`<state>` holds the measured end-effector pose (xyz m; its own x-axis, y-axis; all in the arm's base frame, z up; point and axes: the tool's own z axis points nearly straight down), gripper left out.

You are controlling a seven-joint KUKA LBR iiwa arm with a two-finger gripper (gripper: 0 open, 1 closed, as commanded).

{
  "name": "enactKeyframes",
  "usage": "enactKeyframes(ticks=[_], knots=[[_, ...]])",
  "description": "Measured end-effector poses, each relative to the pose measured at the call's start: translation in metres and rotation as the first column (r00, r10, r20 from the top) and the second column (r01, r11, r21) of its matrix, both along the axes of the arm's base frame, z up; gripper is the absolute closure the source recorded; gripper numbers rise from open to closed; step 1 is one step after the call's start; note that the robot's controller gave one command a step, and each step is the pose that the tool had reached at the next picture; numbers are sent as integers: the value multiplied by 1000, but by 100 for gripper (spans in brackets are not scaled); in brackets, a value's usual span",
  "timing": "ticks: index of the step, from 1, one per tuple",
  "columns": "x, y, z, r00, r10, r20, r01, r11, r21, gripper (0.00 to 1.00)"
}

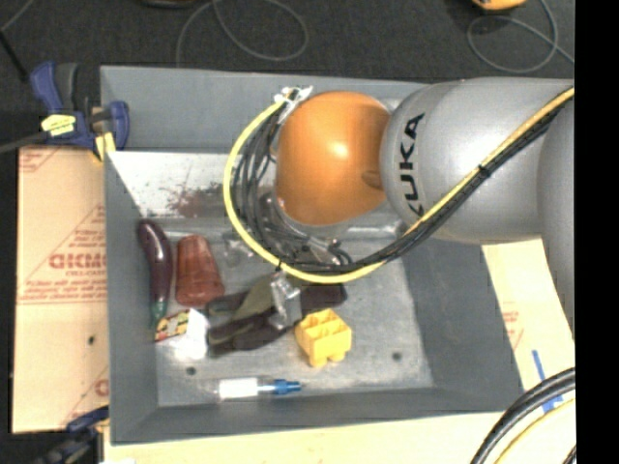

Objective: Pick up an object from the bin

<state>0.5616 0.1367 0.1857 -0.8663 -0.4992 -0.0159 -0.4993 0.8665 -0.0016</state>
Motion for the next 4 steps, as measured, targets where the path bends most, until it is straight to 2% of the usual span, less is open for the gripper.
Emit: enactKeyframes(ticks=[1, 2, 3, 4], knots=[[0, -5, -15, 995, 95, 9, -95, 995, -1, 0], [0, -11, -70, 972, 233, 8, -233, 972, -4, 0], [-2, -11, -108, 924, 383, 14, -383, 924, -8, 100], [-2, -11, -108, 924, 382, 14, -382, 924, -8, 100]])
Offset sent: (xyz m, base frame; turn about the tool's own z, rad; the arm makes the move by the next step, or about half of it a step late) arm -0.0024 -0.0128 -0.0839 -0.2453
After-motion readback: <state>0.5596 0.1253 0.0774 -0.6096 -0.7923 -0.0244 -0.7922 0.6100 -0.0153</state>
